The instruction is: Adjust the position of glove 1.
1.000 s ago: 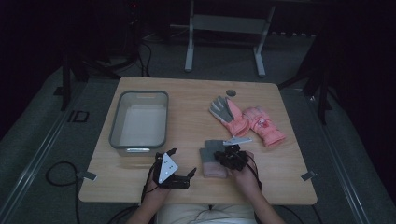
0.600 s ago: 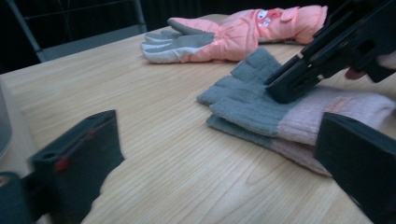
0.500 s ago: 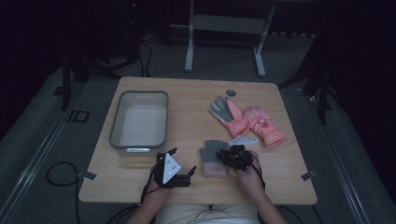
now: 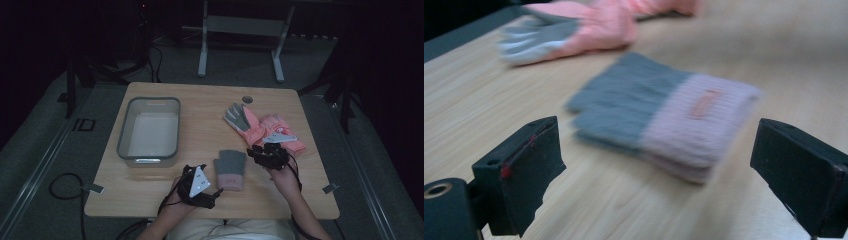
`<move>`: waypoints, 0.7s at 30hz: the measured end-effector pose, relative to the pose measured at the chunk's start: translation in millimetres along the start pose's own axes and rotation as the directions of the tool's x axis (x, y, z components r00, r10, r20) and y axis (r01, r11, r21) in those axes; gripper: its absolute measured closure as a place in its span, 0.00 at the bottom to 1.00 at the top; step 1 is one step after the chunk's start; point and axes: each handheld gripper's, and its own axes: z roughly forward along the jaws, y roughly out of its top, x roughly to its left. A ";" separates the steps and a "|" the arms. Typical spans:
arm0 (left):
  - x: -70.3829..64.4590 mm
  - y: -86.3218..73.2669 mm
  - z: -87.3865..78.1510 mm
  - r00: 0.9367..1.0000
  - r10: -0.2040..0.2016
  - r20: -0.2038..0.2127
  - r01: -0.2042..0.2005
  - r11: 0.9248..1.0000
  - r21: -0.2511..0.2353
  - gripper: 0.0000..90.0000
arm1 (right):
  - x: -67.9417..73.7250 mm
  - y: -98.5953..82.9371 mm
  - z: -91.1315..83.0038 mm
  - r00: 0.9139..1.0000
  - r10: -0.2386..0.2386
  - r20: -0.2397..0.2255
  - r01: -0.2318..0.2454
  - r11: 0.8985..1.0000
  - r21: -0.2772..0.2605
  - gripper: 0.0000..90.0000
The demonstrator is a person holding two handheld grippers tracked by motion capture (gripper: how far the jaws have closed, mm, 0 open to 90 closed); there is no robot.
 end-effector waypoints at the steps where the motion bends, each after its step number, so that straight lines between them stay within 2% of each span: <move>1: -3.2 2.8 4.4 0.999 0.030 0.035 -0.030 0.999 0.014 0.07 | -0.6 1.4 1.1 1.000 -0.002 -0.007 0.002 1.000 -0.001 0.75; 2: -4.9 4.4 6.7 0.997 0.040 0.060 -0.042 0.999 0.019 0.08 | -0.9 3.4 3.6 1.000 -0.004 -0.014 0.004 1.000 -0.001 0.73; 4: -9.4 7.8 12.6 0.990 0.087 0.109 -0.091 0.995 0.031 0.16 | -0.8 5.9 10.0 0.999 -0.002 -0.036 0.003 1.000 0.005 0.70; 5: -11.4 9.4 16.4 0.985 0.115 0.130 -0.122 0.992 0.041 0.16 | -0.9 6.5 13.0 0.999 -0.001 -0.042 0.002 1.000 0.009 0.69; 7: -11.0 10.2 22.3 0.975 0.138 0.173 -0.150 0.987 0.057 0.21 | -0.4 7.7 23.4 0.998 -0.004 -0.055 0.005 1.000 0.021 0.65; 9: -10.3 9.6 27.6 0.968 0.167 0.187 -0.183 0.980 0.072 0.22 | -1.3 7.9 33.7 0.998 0.006 -0.068 -0.003 0.999 0.042 0.64; 11: -9.8 9.6 31.9 0.965 0.178 0.192 -0.197 0.977 0.084 0.23 | -2.2 7.2 42.5 0.998 0.010 -0.067 -0.005 0.998 0.064 0.62; 15: -4.7 12.6 37.6 0.957 0.188 0.221 -0.211 0.974 0.086 0.34 | -9.6 2.3 62.2 0.998 0.026 -0.058 -0.020 0.994 0.108 0.56; 17: -4.1 13.4 38.7 0.956 0.195 0.220 -0.219 0.971 0.090 0.38 | -11.6 0.3 65.5 0.998 0.036 -0.060 -0.028 0.992 0.121 0.55; 18: -2.9 14.6 41.8 0.950 0.215 0.227 -0.243 0.965 0.099 0.38 | -12.6 -1.4 67.5 0.997 0.045 -0.060 -0.037 0.991 0.131 0.54; 19: -2.5 14.9 42.3 0.947 0.227 0.226 -0.254 0.962 0.102 0.41 | -13.7 -6.9 71.7 0.997 0.056 -0.061 -0.046 0.987 0.154 0.52; 21: -2.1 15.3 43.4 0.943 0.240 0.230 -0.270 0.956 0.111 0.43 | -13.6 -11.0 74.3 0.996 0.060 -0.065 -0.048 0.985 0.168 0.48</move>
